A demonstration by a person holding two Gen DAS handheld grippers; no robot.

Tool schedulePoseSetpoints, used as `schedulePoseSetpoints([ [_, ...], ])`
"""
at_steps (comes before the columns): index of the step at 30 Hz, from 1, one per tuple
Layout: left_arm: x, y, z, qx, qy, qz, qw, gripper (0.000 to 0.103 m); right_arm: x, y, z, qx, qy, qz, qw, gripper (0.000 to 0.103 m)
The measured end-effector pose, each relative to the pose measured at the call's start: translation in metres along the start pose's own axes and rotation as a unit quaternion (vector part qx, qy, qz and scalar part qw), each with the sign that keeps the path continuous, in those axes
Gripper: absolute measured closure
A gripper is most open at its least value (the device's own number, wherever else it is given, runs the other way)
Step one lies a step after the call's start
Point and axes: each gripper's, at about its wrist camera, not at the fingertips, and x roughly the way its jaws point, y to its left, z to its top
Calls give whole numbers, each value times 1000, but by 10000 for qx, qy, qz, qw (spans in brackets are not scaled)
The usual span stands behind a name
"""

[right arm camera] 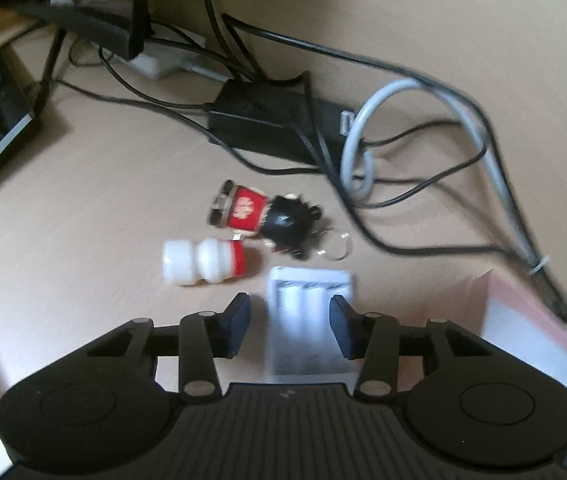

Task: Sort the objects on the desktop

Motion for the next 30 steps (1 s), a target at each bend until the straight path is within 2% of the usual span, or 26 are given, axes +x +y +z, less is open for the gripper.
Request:
schedulePoseSetpoints([
  [5, -4, 3, -4, -169, -2, 91, 9998, 6, -12, 14, -14, -54, 1, 421, 9991, 58],
  [8, -4, 0, -4, -172, 20, 87, 9998, 6, -25, 26, -28, -96, -4, 814, 9966, 58],
  [13, -2, -13, -4, -25, 34, -20, 10000, 6, -53, 48, -64, -166, -18, 1399, 9900, 58],
  [19, 6, -33, 0, 193, 47, -209, 9996, 6, -87, 43, -121, 147, -75, 1814, 9833, 58],
  [21, 11, -40, 2, 266, 71, -279, 9992, 6, -97, 38, -140, 148, -127, 1712, 9850, 58],
  [24, 19, -53, 6, 433, 103, -438, 9980, 6, -111, 29, -168, 12, -241, 1311, 9911, 57],
  [26, 27, -62, 8, 603, 127, -523, 9967, 6, -118, 18, -186, -49, -357, 978, 9946, 55],
  [27, 31, -65, 10, 678, 149, -531, 9962, 6, -121, 13, -194, -54, -425, 727, 9964, 50],
  [29, 37, -72, 14, 800, 160, -531, 9953, 6, -129, -4, -207, 143, -531, 234, 9982, 45],
  [30, 39, -74, 17, 854, 116, -558, 9947, 6, -133, -13, -211, 313, -558, 182, 9978, 44],
])
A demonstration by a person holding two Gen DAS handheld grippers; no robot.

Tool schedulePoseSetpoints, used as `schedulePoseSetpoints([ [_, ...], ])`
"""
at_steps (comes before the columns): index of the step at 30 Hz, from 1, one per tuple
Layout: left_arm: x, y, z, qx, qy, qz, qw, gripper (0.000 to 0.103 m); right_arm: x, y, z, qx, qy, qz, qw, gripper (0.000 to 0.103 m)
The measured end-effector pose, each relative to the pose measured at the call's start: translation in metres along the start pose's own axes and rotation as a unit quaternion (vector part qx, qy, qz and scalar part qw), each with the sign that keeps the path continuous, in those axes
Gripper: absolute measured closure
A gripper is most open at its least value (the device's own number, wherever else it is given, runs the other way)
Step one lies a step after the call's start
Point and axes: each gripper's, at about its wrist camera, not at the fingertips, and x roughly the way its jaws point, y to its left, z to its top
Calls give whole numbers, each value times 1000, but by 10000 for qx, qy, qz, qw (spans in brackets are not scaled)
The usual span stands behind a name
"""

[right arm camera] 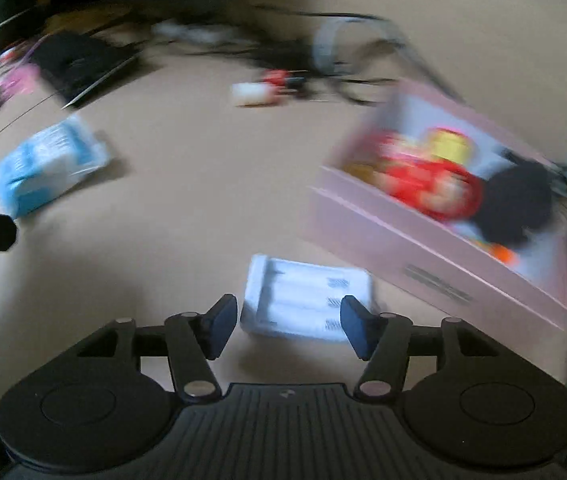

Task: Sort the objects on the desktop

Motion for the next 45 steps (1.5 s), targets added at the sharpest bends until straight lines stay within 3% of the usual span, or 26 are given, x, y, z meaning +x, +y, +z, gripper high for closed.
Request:
schedulePoseSetpoints([
  [2, 7, 1, 8, 58, -84, 40, 9999, 6, -18, -23, -8, 507, -177, -91, 9985, 40],
  [4, 16, 2, 19, 57, -89, 85, 9999, 6, -35, -39, -15, 869, -392, -274, 9951, 29],
  [8, 41, -3, 50, 158, -130, -54, 9998, 12, -58, -60, -35, 1442, -576, -543, 9864, 25],
  [12, 82, -19, 86, 392, -120, 29, 9992, 19, -62, -62, -54, 1671, -435, -701, 9825, 24],
  [15, 120, -25, 118, 90, -43, 49, 9999, 20, -61, -60, -63, 1773, -320, -697, 9812, 24],
  [20, 185, -42, 154, -157, -18, 676, 9976, 23, -65, -47, -73, 1569, -248, -902, 9832, 24],
  [23, 211, -50, 161, 23, 51, 939, 9956, 38, -75, -45, -79, 1484, -269, -1050, 9830, 23],
  [24, 216, -51, 162, 98, 66, 1014, 9948, 48, -78, -46, -81, 1526, -272, -1069, 9821, 23],
  [28, 216, -54, 156, 386, 77, 990, 9943, 51, -80, -56, -86, 1717, -256, -1078, 9789, 23],
  [33, 172, -61, 131, 788, 12, 482, 9957, 51, -72, -59, -81, 1701, -269, -941, 9806, 23],
  [37, 119, -72, 75, 1406, 268, -331, 9892, 51, -58, -55, -71, 1386, -250, -797, 9868, 22],
  [40, 92, -74, 32, 1692, 520, -634, 9822, 50, -48, -50, -63, 1112, -234, -679, 9912, 22],
  [42, 82, -71, 11, 1823, 554, -589, 9799, 50, -42, -46, -58, 964, -232, -614, 9932, 21],
  [45, 71, -64, -10, 1963, 447, -273, 9792, 39, -35, -38, -51, 741, -256, -534, 9955, 18],
])
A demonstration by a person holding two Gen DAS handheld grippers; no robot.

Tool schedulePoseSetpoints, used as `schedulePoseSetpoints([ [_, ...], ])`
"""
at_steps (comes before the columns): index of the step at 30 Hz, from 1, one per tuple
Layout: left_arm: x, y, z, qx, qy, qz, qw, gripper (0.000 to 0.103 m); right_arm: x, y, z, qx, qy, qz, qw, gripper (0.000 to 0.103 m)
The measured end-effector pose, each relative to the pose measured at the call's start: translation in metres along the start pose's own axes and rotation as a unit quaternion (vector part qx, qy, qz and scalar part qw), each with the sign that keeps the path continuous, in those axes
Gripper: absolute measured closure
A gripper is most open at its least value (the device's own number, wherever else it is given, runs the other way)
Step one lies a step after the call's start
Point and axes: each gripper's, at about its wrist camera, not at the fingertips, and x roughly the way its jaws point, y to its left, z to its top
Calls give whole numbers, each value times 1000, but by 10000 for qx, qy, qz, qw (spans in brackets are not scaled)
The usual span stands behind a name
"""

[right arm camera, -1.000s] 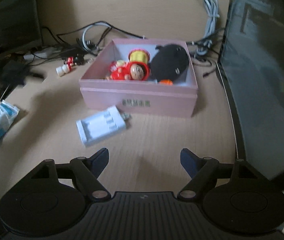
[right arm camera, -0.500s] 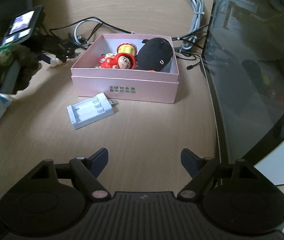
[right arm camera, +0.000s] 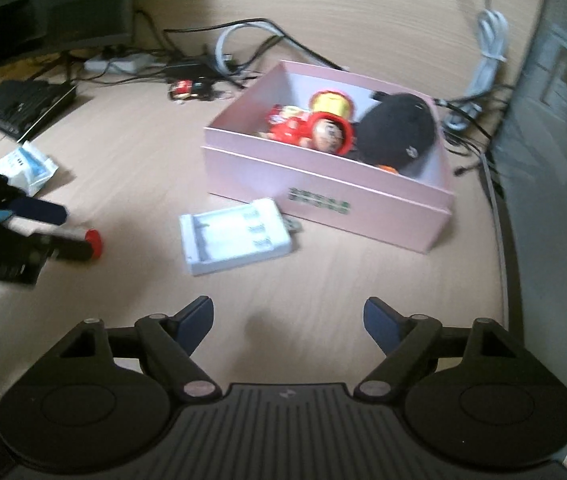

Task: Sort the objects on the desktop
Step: 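Grasp the white bottle-shaped toy with the left gripper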

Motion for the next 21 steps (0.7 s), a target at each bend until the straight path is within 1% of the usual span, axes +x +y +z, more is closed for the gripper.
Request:
schedulePoseSetpoints([
  [1, -4, 2, -5, -20, -3, 81, 10000, 35, 2, 4, 1, -60, -10, 32, 10000, 17],
  [4, -15, 14, -16, -260, 98, 59, 9996, 31, 5, 14, 2, -186, -12, 166, 9997, 15],
  [7, -26, 23, -26, -445, 211, 122, 9987, 28, 8, 23, 1, -262, -11, 223, 9994, 15],
  [8, -28, 25, -28, -556, 262, 1, 9981, 28, 9, 25, 0, -267, -11, 235, 9994, 15],
  [10, -30, 27, -29, -793, 298, -503, 9951, 27, 10, 26, 0, -259, 4, 251, 9994, 15],
  [12, -27, 24, -25, -887, 270, -768, 9927, 25, 11, 28, 0, -262, 30, 214, 9994, 15],
  [15, -15, 17, -14, -1010, 265, -861, 9908, 25, 7, 28, -2, -317, -3, 31, 9995, 14],
  [18, -3, 12, -3, -1097, 251, -932, 9893, 25, 1, 20, -7, -206, -39, -115, 9997, 10],
  [21, 9, 3, 8, -957, 241, -1010, 9900, 25, -5, 12, -16, -46, 11, -277, 9996, 10],
])
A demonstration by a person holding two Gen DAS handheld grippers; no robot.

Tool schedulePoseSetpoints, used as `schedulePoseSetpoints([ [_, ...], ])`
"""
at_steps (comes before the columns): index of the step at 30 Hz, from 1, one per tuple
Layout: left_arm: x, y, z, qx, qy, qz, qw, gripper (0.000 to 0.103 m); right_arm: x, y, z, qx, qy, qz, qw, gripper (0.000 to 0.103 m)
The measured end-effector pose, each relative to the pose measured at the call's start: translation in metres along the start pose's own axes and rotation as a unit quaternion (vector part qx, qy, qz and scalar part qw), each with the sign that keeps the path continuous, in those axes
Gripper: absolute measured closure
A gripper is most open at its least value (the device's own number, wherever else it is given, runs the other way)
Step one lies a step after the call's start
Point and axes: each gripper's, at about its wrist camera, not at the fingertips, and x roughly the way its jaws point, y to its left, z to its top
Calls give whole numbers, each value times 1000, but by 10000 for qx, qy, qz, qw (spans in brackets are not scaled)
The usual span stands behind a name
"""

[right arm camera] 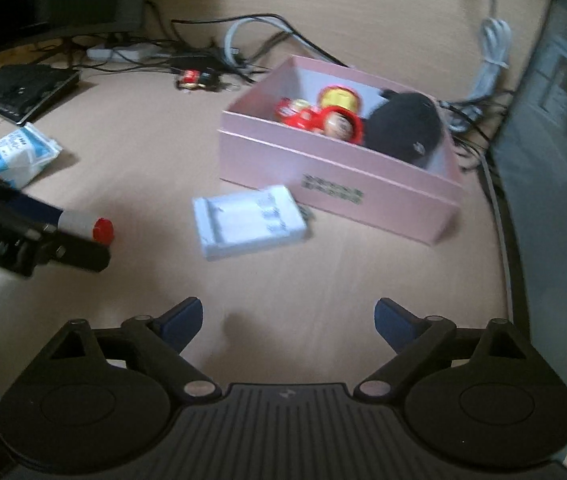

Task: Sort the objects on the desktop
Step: 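Grasp the white bottle-shaped toy with the left gripper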

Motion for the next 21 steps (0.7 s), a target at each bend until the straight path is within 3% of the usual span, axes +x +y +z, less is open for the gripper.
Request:
schedulePoseSetpoints([
  [6, 15, -15, 6, 419, 0, 47, 9991, 28, -7, -15, -17, 325, 104, -228, 9992, 9],
  [8, 14, -17, 2, 537, 1, 66, 9985, 34, -7, -16, -18, 372, 101, -237, 9990, 9],
  [11, 10, -18, -4, 732, -56, 211, 9971, 54, -4, -15, -16, 366, 87, -197, 9991, 9],
  [17, -10, -10, -15, 717, -181, 584, 9956, 55, 7, -7, 0, 46, -98, 116, 9999, 5],
  [21, -22, 7, -26, 401, -162, 952, 9945, 55, 22, -2, 20, 46, -306, 597, 9977, 0],
])
